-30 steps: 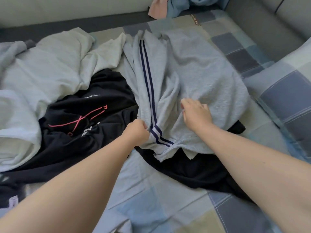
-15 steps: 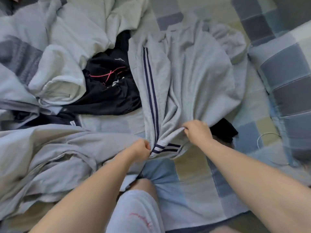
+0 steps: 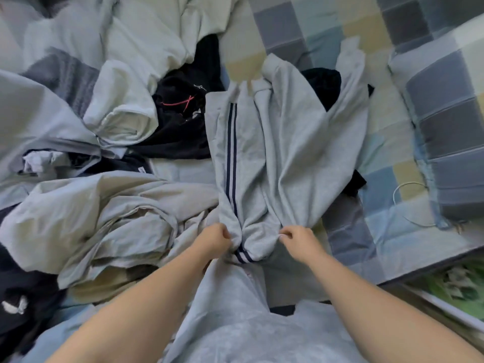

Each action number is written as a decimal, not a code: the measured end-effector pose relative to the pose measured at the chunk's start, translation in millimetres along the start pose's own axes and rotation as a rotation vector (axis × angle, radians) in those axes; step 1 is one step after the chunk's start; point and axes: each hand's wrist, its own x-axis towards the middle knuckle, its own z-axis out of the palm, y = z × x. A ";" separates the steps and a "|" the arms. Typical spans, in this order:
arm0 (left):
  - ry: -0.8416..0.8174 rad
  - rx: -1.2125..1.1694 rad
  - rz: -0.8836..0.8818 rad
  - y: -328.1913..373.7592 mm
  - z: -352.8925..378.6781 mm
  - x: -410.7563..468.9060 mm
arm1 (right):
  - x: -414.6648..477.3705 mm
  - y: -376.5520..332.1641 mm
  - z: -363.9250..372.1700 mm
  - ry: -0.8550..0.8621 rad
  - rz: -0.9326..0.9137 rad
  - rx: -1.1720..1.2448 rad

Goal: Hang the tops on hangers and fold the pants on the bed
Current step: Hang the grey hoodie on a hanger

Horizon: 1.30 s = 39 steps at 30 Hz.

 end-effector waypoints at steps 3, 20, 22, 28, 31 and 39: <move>0.111 -0.014 0.055 16.3 -21.1 26.0 | 25.5 -19.5 -37.3 0.013 -0.019 0.032; 0.652 0.268 0.611 207.5 -202.8 295.5 | 309.1 -139.4 -183.8 0.598 -0.434 -0.434; 0.550 0.180 0.491 206.5 -205.8 322.1 | 331.2 -145.9 -180.3 0.592 -0.484 -0.473; 0.698 0.171 0.399 182.3 -178.2 379.1 | 394.1 -157.3 -170.0 0.539 -0.366 -0.473; 0.794 0.079 0.503 178.4 -172.0 387.8 | 399.6 -166.7 -172.3 0.551 -0.320 -0.511; 0.943 0.147 0.663 149.7 -135.8 347.2 | 347.0 -125.4 -160.5 0.545 -0.401 -0.366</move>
